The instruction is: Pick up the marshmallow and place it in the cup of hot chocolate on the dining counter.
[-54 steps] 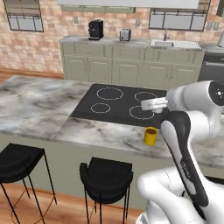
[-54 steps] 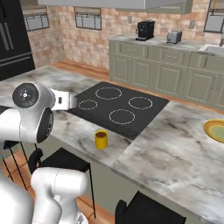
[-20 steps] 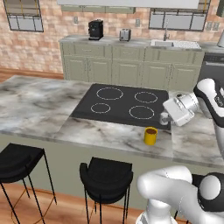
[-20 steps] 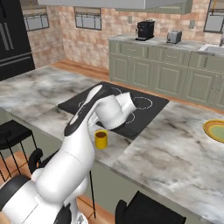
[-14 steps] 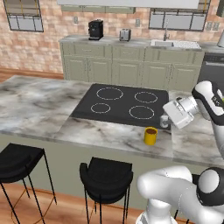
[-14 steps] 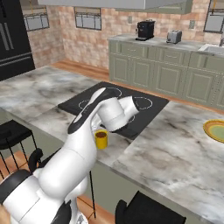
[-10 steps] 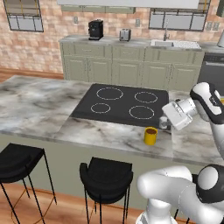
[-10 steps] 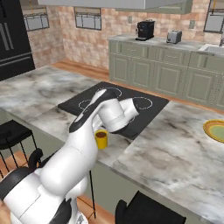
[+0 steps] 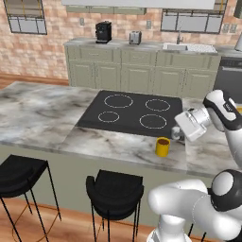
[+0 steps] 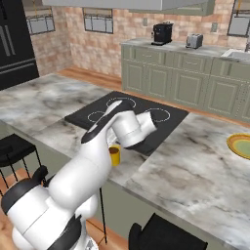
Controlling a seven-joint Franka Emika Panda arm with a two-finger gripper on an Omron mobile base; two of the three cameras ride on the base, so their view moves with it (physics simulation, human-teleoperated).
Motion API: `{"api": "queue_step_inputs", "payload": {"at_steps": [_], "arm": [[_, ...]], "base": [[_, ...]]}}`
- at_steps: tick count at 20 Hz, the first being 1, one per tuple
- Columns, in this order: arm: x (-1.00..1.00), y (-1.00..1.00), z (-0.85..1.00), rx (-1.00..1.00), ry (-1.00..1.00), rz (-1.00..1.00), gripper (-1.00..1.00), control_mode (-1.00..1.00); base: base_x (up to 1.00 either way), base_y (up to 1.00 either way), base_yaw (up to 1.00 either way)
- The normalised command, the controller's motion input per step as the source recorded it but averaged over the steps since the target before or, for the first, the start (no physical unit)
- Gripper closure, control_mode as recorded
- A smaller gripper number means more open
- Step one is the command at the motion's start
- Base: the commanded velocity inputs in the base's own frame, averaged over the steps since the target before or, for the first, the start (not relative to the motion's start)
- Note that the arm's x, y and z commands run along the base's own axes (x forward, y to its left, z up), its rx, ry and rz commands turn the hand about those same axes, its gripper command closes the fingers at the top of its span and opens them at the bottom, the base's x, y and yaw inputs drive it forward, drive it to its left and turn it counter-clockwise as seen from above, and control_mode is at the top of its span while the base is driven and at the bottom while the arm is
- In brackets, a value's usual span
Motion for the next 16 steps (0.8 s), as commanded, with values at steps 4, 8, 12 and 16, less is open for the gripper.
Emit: {"api": "queue_step_inputs", "payload": {"at_steps": [4, 8, 12, 16], "arm": [[0.0, -0.14, -0.21, 0.01, 0.0, 0.0, 1.0, -1.0], [0.08, -0.01, -0.08, 0.0, 0.0, 0.0, 1.0, -1.0], [0.23, 0.0, -0.16, 0.0, 0.0, 0.0, 1.0, -1.0], [0.24, 0.0, -0.23, 0.0, 0.0, 0.0, 1.0, -1.0]], "base": [[0.0, 0.0, 0.0], [0.0, 0.0, 0.0], [0.0, 0.0, 0.0], [0.0, 0.0, 0.0]]}}
